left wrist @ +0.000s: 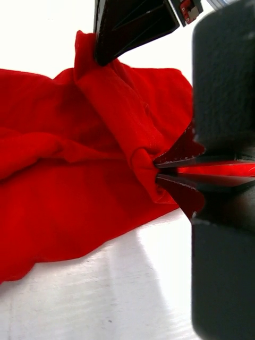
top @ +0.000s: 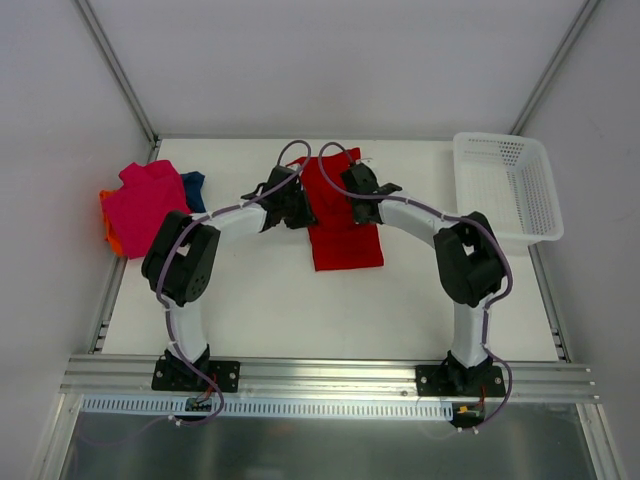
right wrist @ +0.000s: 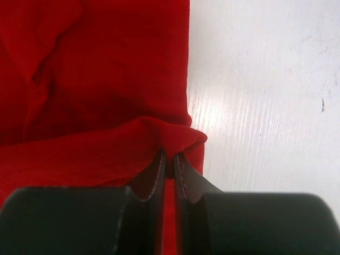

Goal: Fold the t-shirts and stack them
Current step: Fold the tshirt

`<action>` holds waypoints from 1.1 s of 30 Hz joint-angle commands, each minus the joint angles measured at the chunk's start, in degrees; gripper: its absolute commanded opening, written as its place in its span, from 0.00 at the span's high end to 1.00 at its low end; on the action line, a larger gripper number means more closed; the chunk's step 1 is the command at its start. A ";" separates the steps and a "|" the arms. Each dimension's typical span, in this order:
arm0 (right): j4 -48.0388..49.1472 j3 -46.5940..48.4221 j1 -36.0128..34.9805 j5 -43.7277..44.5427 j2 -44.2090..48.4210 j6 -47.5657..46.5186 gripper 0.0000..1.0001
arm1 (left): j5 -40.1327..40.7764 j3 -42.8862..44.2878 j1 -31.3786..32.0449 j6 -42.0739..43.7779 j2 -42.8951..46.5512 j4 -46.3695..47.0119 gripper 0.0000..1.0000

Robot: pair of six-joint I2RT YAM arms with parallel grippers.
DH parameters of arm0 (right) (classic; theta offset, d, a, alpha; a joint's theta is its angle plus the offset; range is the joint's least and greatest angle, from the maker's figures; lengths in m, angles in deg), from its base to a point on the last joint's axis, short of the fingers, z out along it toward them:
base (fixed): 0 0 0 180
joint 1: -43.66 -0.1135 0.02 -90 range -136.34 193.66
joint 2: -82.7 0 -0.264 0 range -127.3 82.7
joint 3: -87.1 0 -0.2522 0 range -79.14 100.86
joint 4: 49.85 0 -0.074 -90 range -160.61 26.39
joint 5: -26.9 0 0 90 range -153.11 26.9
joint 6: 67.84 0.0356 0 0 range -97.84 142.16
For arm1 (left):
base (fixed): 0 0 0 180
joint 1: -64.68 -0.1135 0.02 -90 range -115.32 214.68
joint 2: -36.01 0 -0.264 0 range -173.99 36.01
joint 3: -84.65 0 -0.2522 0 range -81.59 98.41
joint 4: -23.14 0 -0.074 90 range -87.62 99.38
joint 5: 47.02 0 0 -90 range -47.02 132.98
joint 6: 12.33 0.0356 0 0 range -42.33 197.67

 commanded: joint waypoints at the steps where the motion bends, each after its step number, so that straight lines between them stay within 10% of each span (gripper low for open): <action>1: 0.02 3.19 0.82 0.46 -0.30 -2.87 0.96 | -2.63 3.62 -0.90 1.68 -2.07 -0.36 0.92; 3: 0.02 3.72 0.99 0.81 -0.39 -2.97 0.88 | -2.90 4.68 -0.99 1.60 -3.48 -0.53 0.70; 5: 0.02 3.90 1.17 1.51 -0.21 -3.14 0.51 | -1.85 4.86 -0.99 1.42 -3.31 -0.45 0.49; 7: -0.07 5.12 1.43 3.01 -0.13 -4.02 0.40 | 0.52 5.65 -0.99 1.86 -2.09 -0.45 0.45; 13: -1.65 13.02 2.57 5.82 1.19 -7.79 0.36 | 4.91 15.39 -1.07 6.16 1.78 -7.73 0.41; 17: -4.02 12.52 2.75 3.46 6.88 -7.72 0.43 | 2.30 14.19 -0.90 5.03 6.62 -8.44 0.48; 18: -4.11 11.47 2.58 2.32 8.04 -7.19 0.75 | 1.33 13.13 -0.81 4.41 8.28 -8.36 0.84; 20: -4.73 7.52 2.58 -1.18 9.88 -5.08 1.00 | -0.79 9.01 -0.11 1.78 9.52 -8.36 1.00; 33: 1.51 -6.12 2.57 -17.73 10.42 2.56 1.00 | -3.95 -4.54 10.61 -3.76 8.66 -1.06 1.00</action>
